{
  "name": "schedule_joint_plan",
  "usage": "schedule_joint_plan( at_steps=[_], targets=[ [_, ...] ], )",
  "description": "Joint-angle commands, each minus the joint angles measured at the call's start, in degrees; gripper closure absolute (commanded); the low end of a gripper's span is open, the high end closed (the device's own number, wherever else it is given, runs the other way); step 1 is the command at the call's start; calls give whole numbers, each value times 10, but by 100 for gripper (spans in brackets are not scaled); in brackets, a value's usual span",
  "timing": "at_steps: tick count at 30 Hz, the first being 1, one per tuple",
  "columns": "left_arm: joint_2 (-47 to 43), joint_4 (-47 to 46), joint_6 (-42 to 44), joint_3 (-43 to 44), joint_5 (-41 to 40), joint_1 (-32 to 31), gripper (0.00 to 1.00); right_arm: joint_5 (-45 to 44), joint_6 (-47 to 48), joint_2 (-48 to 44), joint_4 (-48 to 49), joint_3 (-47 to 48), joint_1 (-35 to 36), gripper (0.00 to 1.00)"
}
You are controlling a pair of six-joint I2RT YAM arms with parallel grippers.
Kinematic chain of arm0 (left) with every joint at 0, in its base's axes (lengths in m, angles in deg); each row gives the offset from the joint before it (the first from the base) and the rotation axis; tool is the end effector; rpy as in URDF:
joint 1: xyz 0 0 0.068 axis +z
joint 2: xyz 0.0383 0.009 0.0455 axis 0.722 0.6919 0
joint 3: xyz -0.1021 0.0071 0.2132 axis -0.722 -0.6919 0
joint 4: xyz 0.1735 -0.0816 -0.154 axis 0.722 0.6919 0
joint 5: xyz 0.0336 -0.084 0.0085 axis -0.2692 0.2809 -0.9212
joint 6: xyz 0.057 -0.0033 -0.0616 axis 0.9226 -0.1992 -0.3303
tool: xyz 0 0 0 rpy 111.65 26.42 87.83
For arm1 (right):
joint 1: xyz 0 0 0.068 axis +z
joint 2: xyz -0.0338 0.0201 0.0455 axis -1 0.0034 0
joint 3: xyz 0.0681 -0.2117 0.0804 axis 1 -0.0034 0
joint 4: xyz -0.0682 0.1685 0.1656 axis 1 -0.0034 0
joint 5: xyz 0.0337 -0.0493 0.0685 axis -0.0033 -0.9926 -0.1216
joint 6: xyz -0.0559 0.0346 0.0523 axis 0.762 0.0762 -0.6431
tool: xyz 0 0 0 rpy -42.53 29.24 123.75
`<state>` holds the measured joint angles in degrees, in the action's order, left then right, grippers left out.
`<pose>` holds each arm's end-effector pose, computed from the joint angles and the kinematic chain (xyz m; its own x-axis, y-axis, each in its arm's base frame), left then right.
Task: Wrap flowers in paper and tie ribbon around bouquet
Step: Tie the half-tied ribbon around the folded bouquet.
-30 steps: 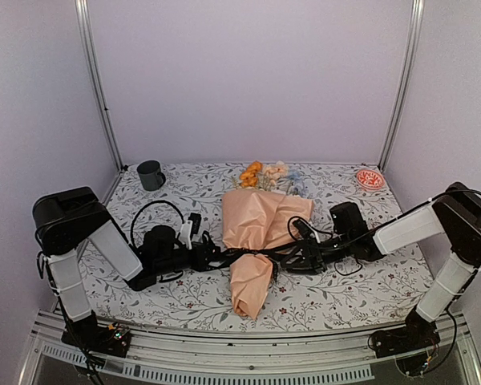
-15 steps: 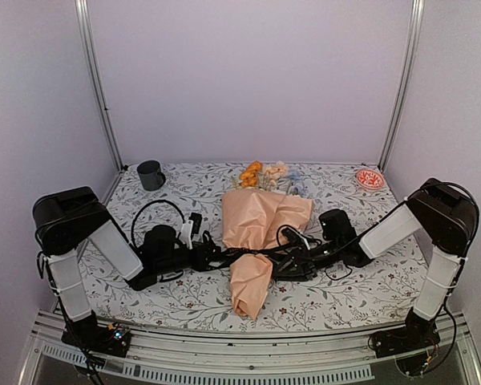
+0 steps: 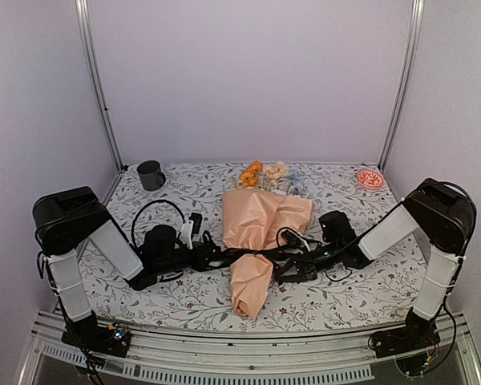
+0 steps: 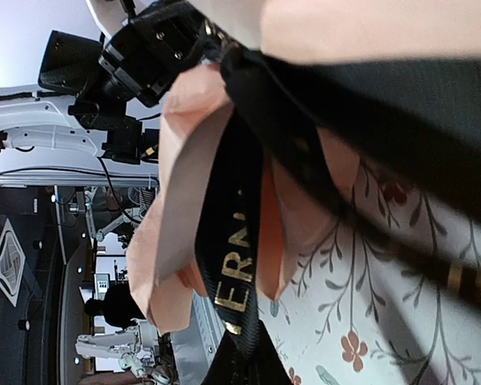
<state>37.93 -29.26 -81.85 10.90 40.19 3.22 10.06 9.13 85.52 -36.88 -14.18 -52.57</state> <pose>0.2254 -0.2247 0.0579 -0.6338 -0.1370 -0.7612 0.5133 0.6618 -0.5465 0.2038 0.2346 0.0660 -0.9235 -0.2973 -0.2424 -0.3193 0.2455 0.9153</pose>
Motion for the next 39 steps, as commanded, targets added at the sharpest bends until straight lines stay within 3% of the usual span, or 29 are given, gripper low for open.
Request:
schedule_joint_plan(
  at_steps=[1,9,18,20,24,27,32,39],
  targets=[
    [-10,5,13,5,-9,-2,100,-7,41,-53,-106,-43,5,99],
    [-7,5,15,11,-5,-2,100,-46,92,-96,-284,-68,47,99],
    [-9,6,16,8,-5,-2,100,-102,126,-155,-444,-67,50,97],
    [-10,6,16,8,-3,-2,100,-115,137,-179,-473,-55,50,84],
    [-12,8,18,8,-1,-2,100,-198,168,-263,-533,-2,33,45],
    [-14,10,19,9,0,-2,100,-308,170,-321,-554,28,-10,31],
    [-16,11,19,10,1,-2,100,-515,167,-315,-567,62,-24,28],
    [-22,16,20,9,1,-3,100,-538,226,-226,-543,92,11,21]
  ],
)
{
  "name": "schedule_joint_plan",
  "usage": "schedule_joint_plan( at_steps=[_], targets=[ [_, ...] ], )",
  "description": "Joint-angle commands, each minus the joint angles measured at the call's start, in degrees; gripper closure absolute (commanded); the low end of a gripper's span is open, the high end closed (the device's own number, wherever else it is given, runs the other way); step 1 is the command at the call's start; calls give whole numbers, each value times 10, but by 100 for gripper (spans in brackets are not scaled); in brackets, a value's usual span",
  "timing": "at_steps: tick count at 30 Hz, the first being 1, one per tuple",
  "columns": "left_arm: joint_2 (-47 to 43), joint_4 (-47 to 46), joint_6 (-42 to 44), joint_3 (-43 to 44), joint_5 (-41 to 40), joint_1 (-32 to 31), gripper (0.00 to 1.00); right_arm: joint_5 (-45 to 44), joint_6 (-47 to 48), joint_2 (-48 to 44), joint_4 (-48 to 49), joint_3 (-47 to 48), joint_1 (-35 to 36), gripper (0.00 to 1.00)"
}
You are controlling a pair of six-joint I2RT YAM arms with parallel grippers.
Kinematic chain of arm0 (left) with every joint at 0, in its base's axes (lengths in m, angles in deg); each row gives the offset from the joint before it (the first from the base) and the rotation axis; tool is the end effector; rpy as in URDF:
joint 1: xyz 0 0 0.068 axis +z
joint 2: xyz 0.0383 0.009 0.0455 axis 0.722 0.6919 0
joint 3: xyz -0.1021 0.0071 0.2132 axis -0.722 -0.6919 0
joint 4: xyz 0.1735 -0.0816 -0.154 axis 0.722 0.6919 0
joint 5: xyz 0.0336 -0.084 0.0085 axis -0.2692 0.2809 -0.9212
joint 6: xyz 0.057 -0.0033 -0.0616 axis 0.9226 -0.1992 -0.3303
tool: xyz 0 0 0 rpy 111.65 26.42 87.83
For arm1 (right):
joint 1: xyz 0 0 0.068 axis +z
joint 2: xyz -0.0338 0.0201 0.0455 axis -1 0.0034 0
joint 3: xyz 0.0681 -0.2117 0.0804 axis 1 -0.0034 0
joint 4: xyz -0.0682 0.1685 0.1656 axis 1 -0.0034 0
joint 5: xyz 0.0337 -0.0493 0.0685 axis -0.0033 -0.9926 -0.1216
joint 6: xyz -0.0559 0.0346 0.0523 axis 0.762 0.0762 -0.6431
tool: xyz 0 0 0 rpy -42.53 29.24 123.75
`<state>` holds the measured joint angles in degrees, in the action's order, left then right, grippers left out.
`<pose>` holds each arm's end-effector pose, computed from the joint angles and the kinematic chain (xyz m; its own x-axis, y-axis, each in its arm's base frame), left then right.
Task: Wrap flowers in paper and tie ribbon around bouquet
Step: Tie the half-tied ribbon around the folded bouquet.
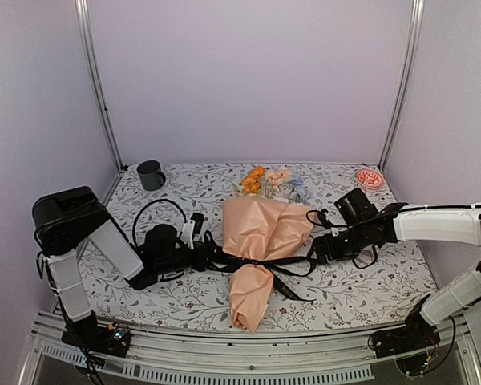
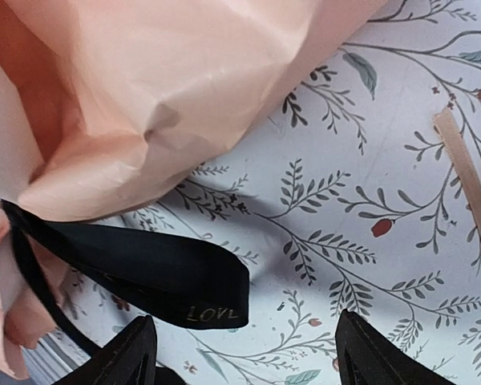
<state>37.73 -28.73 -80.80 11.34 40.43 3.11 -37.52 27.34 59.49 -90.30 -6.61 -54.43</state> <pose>0.2260 -0.2265 0.0595 -0.6247 -0.1230 -0.7711 0.5289 0.6598 -0.5338 0.2159 0.1721 0.1241 -0.8920 -0.1952 -0.4077 -0.3514 0.8667 0.3539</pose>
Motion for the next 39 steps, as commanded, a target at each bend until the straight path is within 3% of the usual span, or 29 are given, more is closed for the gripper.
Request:
schedule_joint_plan(
  at_steps=[1,20,23,26,30,39],
  targets=[
    [-20,11,10,5,-2,-2,100,-64,51,44,-11,18,37,19],
    [-18,16,11,7,-2,-2,100,-52,102,155,-39,72,70,16],
    [-15,16,11,10,-2,-2,100,-45,108,162,-32,81,77,28],
    [-15,16,8,9,-3,-2,100,-46,111,172,-41,92,79,61],
    [-20,17,11,8,-13,3,100,-41,102,176,-69,94,79,97],
    [-7,38,5,27,-26,24,100,11,29,131,-100,3,80,100]
  ],
)
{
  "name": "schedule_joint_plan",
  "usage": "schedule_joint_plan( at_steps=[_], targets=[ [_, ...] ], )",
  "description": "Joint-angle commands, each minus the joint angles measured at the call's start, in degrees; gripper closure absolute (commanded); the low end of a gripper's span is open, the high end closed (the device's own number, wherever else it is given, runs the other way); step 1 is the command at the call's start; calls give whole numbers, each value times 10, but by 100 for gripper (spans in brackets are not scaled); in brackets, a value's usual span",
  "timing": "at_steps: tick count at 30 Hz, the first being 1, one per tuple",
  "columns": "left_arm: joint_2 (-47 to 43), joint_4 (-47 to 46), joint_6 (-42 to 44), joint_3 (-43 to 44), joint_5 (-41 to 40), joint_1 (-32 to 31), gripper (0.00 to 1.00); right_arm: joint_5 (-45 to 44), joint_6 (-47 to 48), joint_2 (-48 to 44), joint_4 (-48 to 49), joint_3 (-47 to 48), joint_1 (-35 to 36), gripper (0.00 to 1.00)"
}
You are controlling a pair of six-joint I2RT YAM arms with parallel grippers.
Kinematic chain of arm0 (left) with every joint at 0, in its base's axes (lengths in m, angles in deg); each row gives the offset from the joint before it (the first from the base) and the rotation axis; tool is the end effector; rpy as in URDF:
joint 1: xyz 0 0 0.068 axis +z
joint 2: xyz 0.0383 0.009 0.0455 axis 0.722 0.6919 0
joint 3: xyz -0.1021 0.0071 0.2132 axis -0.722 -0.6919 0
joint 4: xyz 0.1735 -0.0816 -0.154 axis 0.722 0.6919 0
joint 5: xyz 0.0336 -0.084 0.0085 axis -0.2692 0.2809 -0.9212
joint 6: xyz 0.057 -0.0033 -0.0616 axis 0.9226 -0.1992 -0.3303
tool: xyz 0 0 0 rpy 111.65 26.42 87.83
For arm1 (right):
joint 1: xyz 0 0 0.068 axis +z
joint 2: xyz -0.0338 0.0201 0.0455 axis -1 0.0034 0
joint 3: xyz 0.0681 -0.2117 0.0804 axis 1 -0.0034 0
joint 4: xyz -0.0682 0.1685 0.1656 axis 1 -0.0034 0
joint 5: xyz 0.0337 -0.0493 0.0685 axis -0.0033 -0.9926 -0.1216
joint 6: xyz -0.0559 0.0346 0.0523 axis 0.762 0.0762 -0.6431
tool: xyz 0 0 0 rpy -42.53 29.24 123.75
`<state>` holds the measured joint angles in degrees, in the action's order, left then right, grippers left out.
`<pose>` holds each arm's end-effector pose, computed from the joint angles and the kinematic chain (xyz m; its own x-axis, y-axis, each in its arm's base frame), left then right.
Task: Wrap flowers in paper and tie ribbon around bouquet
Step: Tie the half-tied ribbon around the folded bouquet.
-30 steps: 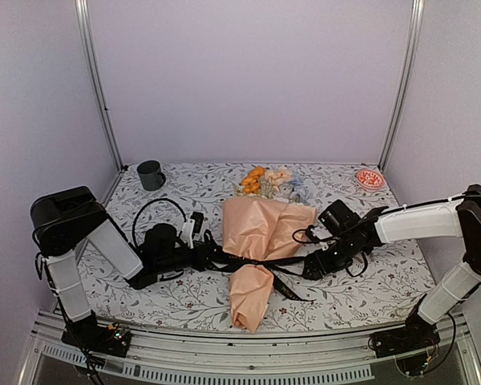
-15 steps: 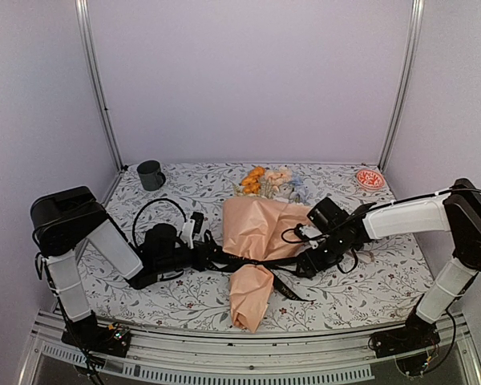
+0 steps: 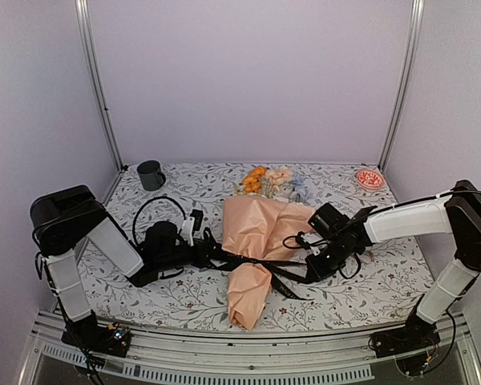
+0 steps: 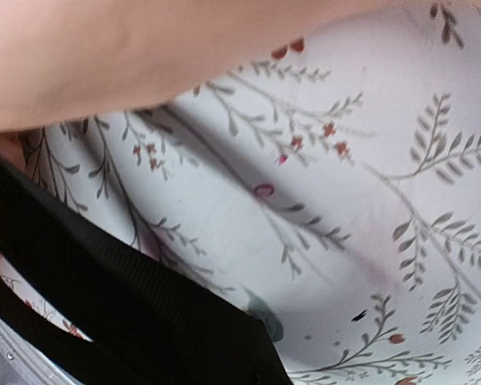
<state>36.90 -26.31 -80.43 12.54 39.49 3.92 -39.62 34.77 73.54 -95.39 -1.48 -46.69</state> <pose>0.2332 -0.2253 0.0629 -0.6185 -0.1302 -0.7750 0.5126 0.6807 -0.5234 0.1975 0.2023 0.0790 -0.8505 -0.4699 -0.2365 -0.5189 0.8232 0.2305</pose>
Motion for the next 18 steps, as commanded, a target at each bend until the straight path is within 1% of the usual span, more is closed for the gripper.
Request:
schedule_joint_plan(
  at_steps=[1,5,10,18],
  targets=[
    [5,20,-4,16,-19,18,100,40,-53,-12,-46,-58,2,100],
    [15,31,-20,12,-23,24,100,55,-79,-24,-45,-81,2,99],
    [15,50,-38,-2,-43,39,100,46,-100,-21,-64,-78,2,99],
    [11,53,-39,-15,-42,50,100,34,-107,-6,-69,-78,2,99]
  ],
)
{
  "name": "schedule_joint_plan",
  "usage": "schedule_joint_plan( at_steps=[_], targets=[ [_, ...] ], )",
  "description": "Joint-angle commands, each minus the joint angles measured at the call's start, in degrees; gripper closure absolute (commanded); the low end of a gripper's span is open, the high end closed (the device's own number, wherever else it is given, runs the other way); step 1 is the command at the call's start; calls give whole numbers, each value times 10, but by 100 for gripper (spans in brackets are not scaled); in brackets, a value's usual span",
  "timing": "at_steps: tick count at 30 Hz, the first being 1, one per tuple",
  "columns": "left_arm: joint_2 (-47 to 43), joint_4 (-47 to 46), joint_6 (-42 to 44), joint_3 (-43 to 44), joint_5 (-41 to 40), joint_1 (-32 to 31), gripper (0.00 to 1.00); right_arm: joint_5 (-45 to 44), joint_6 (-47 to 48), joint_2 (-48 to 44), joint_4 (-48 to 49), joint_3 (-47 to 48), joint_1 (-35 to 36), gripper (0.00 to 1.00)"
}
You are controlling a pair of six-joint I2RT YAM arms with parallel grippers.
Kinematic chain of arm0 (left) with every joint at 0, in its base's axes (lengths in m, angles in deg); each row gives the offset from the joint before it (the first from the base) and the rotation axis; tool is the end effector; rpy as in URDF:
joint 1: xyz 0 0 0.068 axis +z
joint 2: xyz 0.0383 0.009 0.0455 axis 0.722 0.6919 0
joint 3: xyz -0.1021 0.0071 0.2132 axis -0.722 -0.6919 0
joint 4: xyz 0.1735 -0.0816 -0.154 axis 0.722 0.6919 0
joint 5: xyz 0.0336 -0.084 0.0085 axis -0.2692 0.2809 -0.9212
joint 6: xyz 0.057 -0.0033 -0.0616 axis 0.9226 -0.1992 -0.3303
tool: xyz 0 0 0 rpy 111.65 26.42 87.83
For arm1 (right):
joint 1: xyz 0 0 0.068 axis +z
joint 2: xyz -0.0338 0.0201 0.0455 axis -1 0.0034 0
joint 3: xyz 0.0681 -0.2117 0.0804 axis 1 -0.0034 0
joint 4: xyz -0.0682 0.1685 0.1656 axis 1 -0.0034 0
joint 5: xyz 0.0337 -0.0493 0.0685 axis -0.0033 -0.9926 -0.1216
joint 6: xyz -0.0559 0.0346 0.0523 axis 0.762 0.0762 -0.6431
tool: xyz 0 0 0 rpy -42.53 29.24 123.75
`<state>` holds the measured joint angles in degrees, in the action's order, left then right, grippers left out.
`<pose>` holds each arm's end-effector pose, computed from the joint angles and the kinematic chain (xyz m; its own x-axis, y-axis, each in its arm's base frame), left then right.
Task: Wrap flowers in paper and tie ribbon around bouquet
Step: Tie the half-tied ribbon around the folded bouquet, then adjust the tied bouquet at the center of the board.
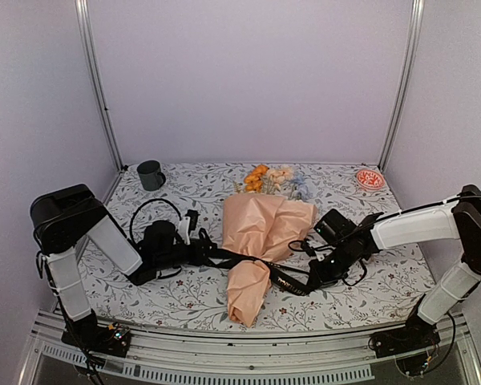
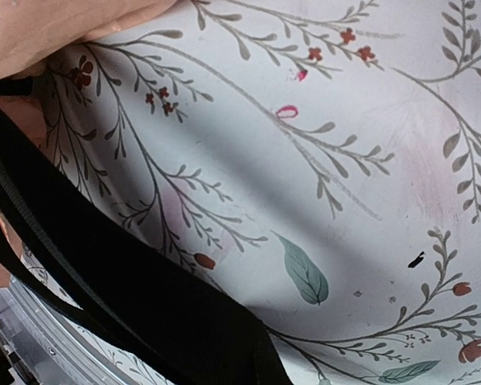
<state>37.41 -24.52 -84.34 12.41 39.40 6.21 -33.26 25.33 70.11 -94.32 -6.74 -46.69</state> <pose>0.2399 -0.2139 0.0554 -0.6676 -0.1829 -0.7217 0.4227 0.7049 -0.5696 0.1776 0.1945 0.0744 -0.9275 -0.3456 -0.1422 -0.3737 0.8561 0.3571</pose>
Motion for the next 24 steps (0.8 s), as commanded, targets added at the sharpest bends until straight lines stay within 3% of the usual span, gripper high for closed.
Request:
schedule_joint_plan(
  at_steps=[1,4,5,8,11,13,15,24],
  targets=[
    [5,36,1,-14,-40,27,100,-31,-13,27,-80,-25,3,99],
    [3,41,9,-10,-30,26,100,-17,-6,25,-78,-18,2,99],
    [2,44,11,-5,-22,25,100,-1,1,20,-76,-12,2,93],
    [-2,47,20,4,2,17,100,24,17,-21,-77,17,2,46],
    [-9,50,25,6,8,10,100,8,24,-92,-90,45,-13,22],
    [-13,53,26,6,5,7,99,2,27,-124,-94,53,-37,17],
    [-11,54,25,7,4,7,91,-18,25,-140,-89,55,-61,15],
    [2,89,33,44,12,-25,84,-67,9,-51,-2,79,-98,26]
  ],
)
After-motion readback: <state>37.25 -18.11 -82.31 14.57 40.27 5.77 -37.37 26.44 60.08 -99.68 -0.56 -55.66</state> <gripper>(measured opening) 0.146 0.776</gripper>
